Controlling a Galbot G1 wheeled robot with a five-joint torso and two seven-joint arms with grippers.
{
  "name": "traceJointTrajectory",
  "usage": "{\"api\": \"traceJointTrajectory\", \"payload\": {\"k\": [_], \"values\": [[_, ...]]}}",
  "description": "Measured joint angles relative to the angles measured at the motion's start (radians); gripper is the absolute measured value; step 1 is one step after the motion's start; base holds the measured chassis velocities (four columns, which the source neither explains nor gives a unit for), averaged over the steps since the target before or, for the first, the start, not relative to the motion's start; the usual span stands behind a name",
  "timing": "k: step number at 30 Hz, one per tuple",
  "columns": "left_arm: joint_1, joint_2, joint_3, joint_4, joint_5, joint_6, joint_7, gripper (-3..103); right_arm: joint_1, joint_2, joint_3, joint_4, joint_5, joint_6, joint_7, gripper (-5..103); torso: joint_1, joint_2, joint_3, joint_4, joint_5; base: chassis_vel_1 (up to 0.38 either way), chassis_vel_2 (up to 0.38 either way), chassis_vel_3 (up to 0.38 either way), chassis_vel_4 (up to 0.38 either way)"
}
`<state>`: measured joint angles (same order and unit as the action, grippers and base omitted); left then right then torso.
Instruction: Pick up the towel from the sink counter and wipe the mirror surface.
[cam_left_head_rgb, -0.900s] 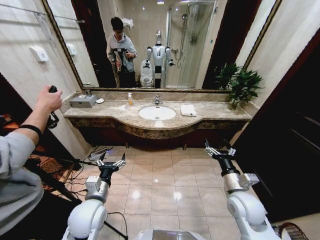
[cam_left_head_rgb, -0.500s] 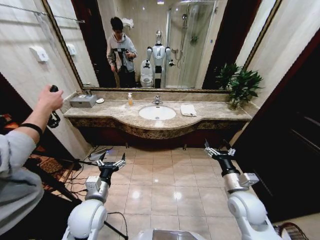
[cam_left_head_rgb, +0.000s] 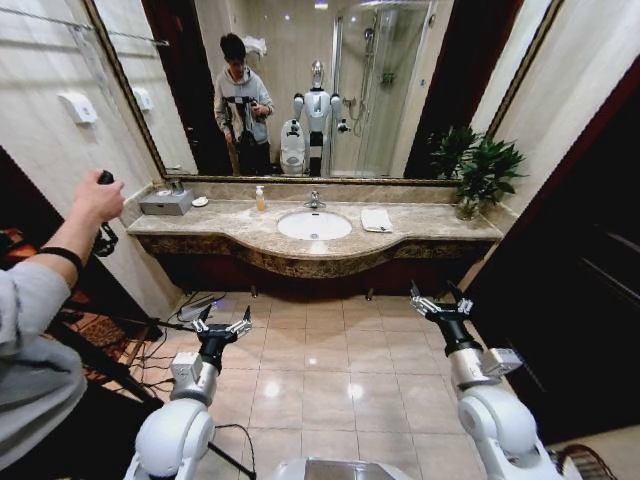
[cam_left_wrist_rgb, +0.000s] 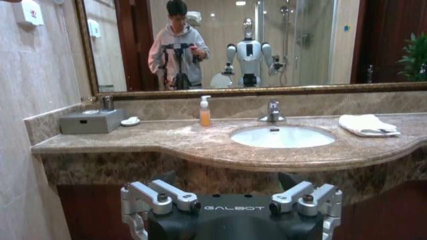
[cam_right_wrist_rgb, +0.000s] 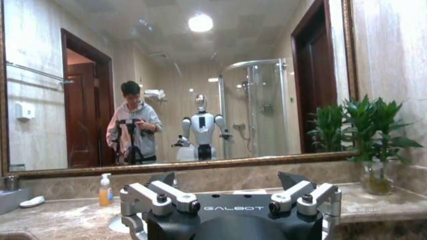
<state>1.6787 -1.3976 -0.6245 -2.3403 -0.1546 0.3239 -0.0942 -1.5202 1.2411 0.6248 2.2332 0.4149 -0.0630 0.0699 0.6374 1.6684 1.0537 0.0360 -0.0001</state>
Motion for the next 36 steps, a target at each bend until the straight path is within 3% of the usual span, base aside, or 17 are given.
{"api": "traceJointTrajectory", "payload": {"k": [36], "values": [[0.000,0.000,0.000,0.000,0.000,0.000,0.000,100,0.028,0.060,-0.027,-0.033,-0.026,0.027,-0.023,100,0.000,0.000,0.000,-0.0001,-0.0001,-0.068,0.064,0.067,-0.061]]}}
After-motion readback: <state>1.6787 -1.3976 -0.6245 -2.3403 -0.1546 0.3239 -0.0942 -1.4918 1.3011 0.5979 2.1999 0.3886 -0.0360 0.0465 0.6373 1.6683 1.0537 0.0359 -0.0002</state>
